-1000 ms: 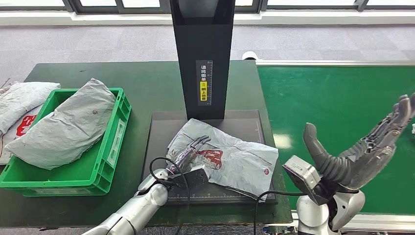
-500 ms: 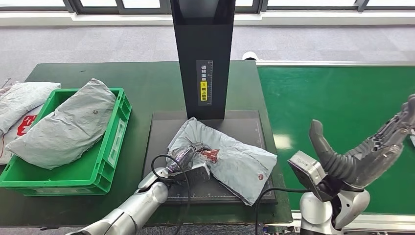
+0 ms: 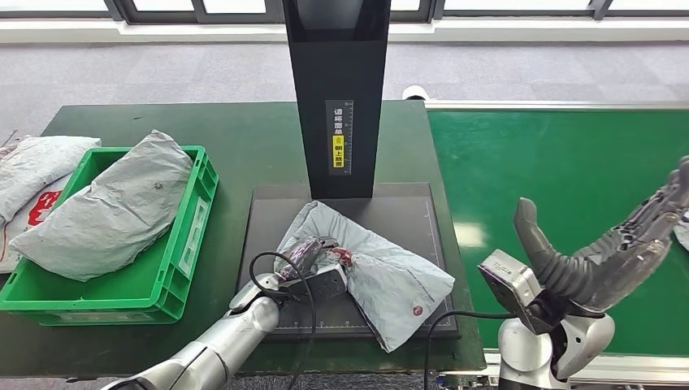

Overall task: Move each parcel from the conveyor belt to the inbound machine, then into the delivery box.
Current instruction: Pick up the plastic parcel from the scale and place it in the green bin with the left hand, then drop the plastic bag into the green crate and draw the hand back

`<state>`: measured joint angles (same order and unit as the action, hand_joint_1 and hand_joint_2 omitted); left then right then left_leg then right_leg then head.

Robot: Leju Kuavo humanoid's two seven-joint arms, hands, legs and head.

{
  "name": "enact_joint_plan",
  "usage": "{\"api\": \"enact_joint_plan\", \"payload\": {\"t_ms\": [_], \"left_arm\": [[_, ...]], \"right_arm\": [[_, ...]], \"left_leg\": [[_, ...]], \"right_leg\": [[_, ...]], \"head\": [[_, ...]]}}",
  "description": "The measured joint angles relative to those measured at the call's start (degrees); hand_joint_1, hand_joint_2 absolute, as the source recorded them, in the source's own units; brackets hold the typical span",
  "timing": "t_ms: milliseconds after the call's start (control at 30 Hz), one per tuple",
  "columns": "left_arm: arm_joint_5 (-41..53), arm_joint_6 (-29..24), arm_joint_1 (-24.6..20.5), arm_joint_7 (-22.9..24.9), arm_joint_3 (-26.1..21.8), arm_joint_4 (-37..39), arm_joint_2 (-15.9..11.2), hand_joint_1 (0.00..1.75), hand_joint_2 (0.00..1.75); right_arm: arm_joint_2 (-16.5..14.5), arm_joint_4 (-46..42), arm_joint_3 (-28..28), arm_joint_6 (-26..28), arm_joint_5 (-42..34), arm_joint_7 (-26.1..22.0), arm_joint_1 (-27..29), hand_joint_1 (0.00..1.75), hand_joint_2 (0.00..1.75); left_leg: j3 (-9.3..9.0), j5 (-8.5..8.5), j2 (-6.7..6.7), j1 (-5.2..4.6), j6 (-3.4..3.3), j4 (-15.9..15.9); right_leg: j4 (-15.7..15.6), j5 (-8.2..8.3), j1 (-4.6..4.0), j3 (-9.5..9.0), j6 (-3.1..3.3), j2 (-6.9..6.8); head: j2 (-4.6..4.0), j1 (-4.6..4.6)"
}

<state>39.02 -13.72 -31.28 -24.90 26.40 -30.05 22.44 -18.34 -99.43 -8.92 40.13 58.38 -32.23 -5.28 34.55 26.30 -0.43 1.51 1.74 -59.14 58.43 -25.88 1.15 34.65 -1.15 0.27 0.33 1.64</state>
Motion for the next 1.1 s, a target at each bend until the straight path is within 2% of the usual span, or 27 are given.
{"api": "enact_joint_plan", "payload": {"t_ms": [300, 400, 433, 500, 567, 600, 700, 833, 967, 1100], "left_arm": [[0.02, -1.00, -0.27, -0.56, 0.00, 1.14, 0.02, 1.75, 1.75], [0.55, -3.17, 0.14, -1.42, -0.11, 0.79, -0.09, 1.75, 1.75], [2.81, -5.66, 1.30, -1.93, -0.69, -1.43, -0.28, 1.75, 1.75], [10.92, -14.45, 5.33, -3.62, -4.27, -10.55, -0.86, 1.75, 1.75], [17.08, -23.42, 9.48, -4.94, -11.36, -22.64, -1.30, 1.75, 1.75], [17.87, -25.69, 11.09, -5.30, -15.02, -27.92, -1.37, 1.75, 1.75], [17.45, -26.82, 15.33, -6.62, -23.15, -41.54, -1.63, 1.75, 1.75], [18.03, -26.81, 19.67, -7.51, -29.28, -55.22, -1.68, 1.75, 1.75], [19.12, -26.75, 21.28, -6.07, -32.73, -63.15, -1.64, 1.75, 1.75], [19.11, -26.67, 21.63, -5.17, -35.17, -67.87, -1.63, 1.75, 1.75]], "right_arm": [[-0.10, 0.64, -1.03, -0.03, 0.49, 0.05, -0.46, 0.00, 1.75], [-0.11, 0.89, -1.29, -0.06, 0.61, 0.43, -0.52, 0.00, 1.75], [-0.11, 0.87, -1.46, -0.07, 0.60, 0.67, -0.47, 0.00, 1.75], [-0.11, 0.62, -2.07, -0.05, 0.41, 1.05, 0.00, 0.00, 1.75], [-0.11, 0.23, -2.82, -0.04, -0.08, 0.80, 0.72, 0.00, 1.75], [-0.11, 0.07, -3.12, -0.04, -0.31, 0.55, 1.02, 0.00, 1.75], [-0.10, -0.44, -3.88, -0.01, -0.73, 0.07, 1.75, 0.00, 1.75], [-0.09, -1.25, -4.38, 0.00, -1.27, -0.39, 2.53, 0.00, 1.75], [-0.09, -1.85, -4.92, 0.00, -1.60, -0.43, 3.08, 0.00, 1.75], [-0.09, -2.22, -5.03, 0.00, -1.12, 0.49, 3.18, 0.00, 1.75]], "left_leg": [[-0.04, 0.00, 0.00, 0.00, 0.00, 0.00], [-0.02, -0.01, -0.01, 0.00, 0.00, 0.00], [-0.02, -0.02, 0.02, 0.00, 0.00, 0.00], [0.01, -0.02, 0.09, 0.02, 0.00, 0.00], [0.04, -0.01, 0.17, 0.03, 0.03, 0.01], [0.01, 0.03, 0.24, 0.04, 0.06, 0.01], [-0.07, 0.12, 0.38, 0.06, 0.13, 0.03], [-0.01, 0.10, 0.17, 0.14, 0.13, 0.04], [-0.01, 0.11, 0.17, 0.12, 0.12, 0.03], [-0.02, 0.11, 0.16, 0.11, 0.11, 0.03]], "right_leg": [[0.00, 0.00, 0.00, -0.04, 0.00, 0.00], [0.02, 0.01, 0.00, -0.07, 0.00, -0.01], [0.03, 0.02, 0.00, -0.06, -0.01, 0.02], [0.03, 0.03, -0.02, 0.05, 0.00, 0.11], [0.04, 0.04, -0.04, 0.15, 0.01, 0.23], [0.04, 0.04, -0.04, 0.16, 0.02, 0.31], [0.04, -0.02, -0.06, 0.16, 0.05, 0.46], [0.03, -0.12, -0.14, 0.10, 0.09, 0.21], [0.02, -0.12, -0.11, 0.06, 0.09, 0.21], [0.02, -0.11, -0.11, 0.05, 0.08, 0.18]], "head": [[0.01, 0.00], [0.01, 0.00], [0.01, 0.01], [0.01, 0.02], [0.01, 0.01], [0.02, 0.01], [0.01, 0.03], [0.00, 0.02], [0.00, 0.02], [0.01, 0.02]]}}
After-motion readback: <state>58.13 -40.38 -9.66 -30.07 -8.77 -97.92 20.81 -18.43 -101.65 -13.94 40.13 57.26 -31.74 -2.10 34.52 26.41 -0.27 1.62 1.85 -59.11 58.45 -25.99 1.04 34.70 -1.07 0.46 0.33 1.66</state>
